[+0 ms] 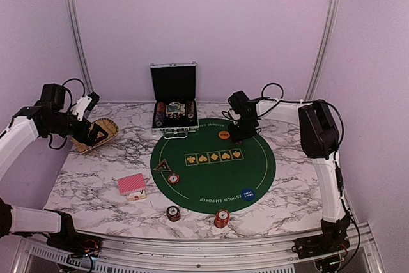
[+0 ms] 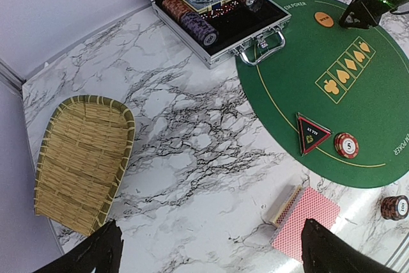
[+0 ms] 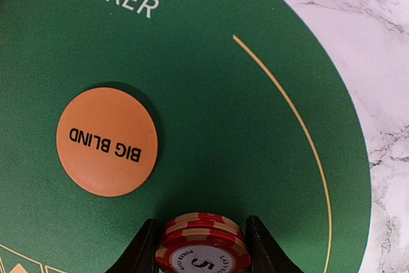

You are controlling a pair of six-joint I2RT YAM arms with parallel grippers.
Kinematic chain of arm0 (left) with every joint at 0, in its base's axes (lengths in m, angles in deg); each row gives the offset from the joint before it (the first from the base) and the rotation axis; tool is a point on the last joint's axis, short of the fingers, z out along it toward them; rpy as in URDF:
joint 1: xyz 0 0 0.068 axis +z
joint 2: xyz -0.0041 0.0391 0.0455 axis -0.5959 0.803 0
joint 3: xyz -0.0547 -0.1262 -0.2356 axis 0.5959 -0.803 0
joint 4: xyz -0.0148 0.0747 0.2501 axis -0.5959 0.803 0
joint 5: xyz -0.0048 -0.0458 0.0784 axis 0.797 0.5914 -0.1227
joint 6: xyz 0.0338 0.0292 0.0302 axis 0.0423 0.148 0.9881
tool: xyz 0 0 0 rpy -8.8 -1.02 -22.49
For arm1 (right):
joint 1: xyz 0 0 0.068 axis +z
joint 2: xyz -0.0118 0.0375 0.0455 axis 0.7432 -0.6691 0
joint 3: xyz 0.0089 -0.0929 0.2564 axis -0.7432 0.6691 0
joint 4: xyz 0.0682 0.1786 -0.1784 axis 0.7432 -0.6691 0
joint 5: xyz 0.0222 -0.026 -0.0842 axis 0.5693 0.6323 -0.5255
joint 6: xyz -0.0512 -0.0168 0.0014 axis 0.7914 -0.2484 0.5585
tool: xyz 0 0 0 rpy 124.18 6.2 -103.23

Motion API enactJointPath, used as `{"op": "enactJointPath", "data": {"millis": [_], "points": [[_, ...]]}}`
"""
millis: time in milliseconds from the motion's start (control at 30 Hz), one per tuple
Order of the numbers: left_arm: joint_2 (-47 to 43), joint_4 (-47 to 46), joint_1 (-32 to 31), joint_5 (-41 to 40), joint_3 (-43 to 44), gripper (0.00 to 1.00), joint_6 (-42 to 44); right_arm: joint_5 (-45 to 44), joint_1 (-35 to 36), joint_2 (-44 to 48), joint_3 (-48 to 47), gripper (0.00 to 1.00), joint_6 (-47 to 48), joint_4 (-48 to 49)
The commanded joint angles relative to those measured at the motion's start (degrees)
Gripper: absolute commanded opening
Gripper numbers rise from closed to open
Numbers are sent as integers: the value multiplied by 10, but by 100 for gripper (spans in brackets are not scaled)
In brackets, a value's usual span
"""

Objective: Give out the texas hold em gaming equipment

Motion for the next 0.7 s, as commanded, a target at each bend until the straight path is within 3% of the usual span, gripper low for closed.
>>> {"op": "enactJointPath", "data": {"millis": [0,267,567,667], "points": [[2,13,3,12,8,99,9,5,-10,-15,-26,18,1,14],[1,13,3,11,7,99,9,7,-11,-25,-28,21,3,14],[0,13,2,11,8,99,9,-4,-11,-15,-33,60,3,10],[-2,13,3,13,8,99,8,-10,-12,-7,-40,67,3,8]]}}
